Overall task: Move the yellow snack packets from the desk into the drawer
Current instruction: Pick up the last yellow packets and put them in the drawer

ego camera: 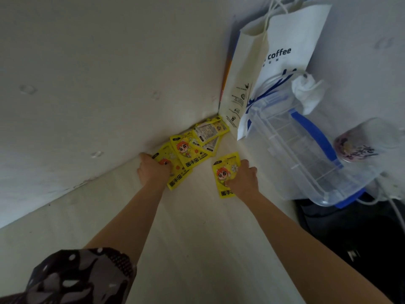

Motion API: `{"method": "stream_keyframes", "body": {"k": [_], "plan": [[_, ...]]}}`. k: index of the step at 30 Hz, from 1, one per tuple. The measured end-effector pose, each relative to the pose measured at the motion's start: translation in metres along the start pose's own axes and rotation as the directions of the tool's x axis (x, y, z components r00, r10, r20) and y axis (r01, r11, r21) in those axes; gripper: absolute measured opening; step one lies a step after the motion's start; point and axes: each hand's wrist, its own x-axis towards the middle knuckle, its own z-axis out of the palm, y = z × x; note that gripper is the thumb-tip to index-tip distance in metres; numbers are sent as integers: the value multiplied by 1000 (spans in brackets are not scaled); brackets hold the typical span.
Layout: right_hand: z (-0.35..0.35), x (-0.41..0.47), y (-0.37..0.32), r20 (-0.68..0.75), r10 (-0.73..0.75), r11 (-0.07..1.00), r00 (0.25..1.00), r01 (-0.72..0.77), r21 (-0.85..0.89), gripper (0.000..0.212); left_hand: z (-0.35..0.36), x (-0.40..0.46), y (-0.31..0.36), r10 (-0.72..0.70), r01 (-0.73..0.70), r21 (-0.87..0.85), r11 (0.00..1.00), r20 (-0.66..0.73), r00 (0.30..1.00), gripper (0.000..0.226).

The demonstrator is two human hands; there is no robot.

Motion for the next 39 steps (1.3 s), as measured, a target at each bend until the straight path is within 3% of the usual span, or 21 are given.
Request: {"method": "stream_keyframes", "body": {"k": [4, 8, 10, 12, 15, 22, 27, 35, 39], "plan": [[-6, 3, 4, 32, -25, 995, 999, 21, 102, 45, -19, -8, -17, -74, 65, -292, 954, -20, 997, 41], [-16, 12, -6, 39, 48, 918, 998, -59, 392, 49, -36, -14, -21, -125, 99, -521, 848, -15, 992, 45], [-19, 17, -16, 41, 74, 854, 996, -85, 514, 50, -39, -15, -14, -132, 140, -568, 811, 56, 990, 32], [-19, 22, -27, 30, 88, 789, 996, -88, 608, 43, -39, -14, -4, -105, 173, -569, 804, 150, 983, 18], [-16, 27, -46, 28, 118, 703, 993, -104, 703, 12, -31, -14, 12, -40, 153, -539, 828, 215, 976, 17], [-8, 41, -82, 158, 226, 441, 961, -246, 863, 21, -3, -4, 36, 26, 81, -452, 888, 224, 974, 12], [6, 49, -88, 95, 251, 456, 963, -204, 866, 12, 9, 4, 37, 68, -6, -344, 939, 169, 983, 15], [3, 65, -93, 155, 256, 514, 954, -270, 814, 19, 20, 5, 46, 35, 34, -367, 929, 179, 983, 10], [1, 72, -92, 189, 224, 485, 956, -278, 829, 32, 20, 5, 41, 31, 34, -382, 924, 163, 986, 13]]}}
